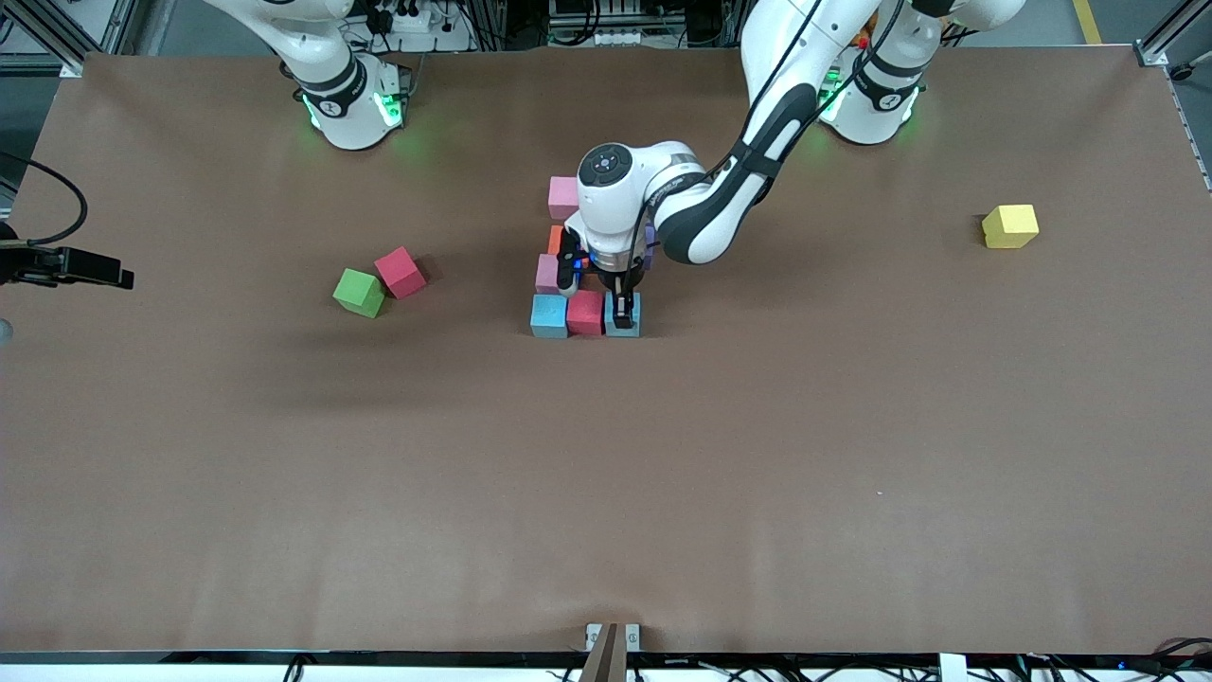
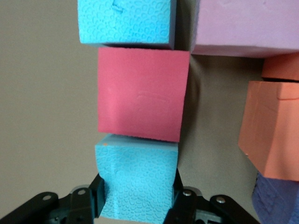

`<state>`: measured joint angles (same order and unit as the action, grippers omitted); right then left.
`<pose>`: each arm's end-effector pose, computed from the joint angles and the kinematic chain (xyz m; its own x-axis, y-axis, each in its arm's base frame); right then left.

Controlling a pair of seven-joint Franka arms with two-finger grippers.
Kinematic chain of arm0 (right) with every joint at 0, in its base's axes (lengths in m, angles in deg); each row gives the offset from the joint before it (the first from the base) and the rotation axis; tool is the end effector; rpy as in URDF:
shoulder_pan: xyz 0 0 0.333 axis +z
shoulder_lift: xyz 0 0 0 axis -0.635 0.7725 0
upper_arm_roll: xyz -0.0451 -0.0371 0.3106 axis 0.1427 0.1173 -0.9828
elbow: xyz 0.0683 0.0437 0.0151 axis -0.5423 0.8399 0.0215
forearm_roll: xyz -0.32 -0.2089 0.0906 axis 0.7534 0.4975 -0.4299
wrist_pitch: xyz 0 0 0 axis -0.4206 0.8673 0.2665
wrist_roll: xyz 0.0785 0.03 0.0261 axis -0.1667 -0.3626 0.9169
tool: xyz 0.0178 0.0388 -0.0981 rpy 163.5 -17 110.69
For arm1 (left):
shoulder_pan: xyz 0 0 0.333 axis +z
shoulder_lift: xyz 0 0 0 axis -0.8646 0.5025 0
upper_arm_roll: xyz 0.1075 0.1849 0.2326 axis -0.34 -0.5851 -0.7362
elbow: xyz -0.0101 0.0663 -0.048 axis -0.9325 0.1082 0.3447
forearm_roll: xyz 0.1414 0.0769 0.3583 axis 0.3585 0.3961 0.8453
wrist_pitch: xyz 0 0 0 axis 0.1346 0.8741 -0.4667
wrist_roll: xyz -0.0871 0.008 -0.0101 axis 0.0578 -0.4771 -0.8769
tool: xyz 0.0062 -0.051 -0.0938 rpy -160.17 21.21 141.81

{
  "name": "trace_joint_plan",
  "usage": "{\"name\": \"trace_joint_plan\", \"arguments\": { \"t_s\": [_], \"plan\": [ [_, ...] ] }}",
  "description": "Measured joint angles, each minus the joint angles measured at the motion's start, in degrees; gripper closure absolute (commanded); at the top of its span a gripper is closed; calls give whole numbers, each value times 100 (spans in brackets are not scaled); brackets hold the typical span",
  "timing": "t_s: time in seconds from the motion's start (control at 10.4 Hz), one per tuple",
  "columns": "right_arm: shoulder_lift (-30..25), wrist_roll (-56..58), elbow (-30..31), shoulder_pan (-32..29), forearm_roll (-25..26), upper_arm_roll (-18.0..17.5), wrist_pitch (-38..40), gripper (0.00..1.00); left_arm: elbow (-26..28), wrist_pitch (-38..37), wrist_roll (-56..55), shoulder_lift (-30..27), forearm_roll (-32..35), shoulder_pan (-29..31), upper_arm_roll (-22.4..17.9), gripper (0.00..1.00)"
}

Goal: Form number 2 with 11 blocks
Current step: 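Lower the cyan block onto the table next to the pink block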

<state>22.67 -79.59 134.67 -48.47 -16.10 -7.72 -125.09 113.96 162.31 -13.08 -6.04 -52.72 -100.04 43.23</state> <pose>0.5893 -0.0835 0.5647 0.9730 -0.0440 -0.2266 -0.0521 -0.9982 -0.0297 0.4123 -0.5190 0.2095 -0.0224 -0.9975 -0.0677 -0.9853 0.0335 -0.1674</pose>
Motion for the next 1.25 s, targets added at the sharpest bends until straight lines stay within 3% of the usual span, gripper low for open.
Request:
{"name": "trace_joint_plan", "arguments": {
  "t_s": [0.58, 0.67, 0.77, 1.25],
  "plan": [
    [6, 65, 0, -8, 0, 0, 0, 0, -76, 0, -79, 75, 0, -16, 0, 100],
    [6, 67, 0, -8, 0, 0, 0, 0, -88, 0, -133, 82, 0, -25, 0, 76],
    [7, 68, 0, -9, 0, 0, 0, 0, -90, 0, -170, 84, 0, -42, 0, 1],
    [12, 71, 0, -10, 0, 0, 0, 0, -94, 0, -171, 114, 7, -70, -1, 0]
  ]
}}
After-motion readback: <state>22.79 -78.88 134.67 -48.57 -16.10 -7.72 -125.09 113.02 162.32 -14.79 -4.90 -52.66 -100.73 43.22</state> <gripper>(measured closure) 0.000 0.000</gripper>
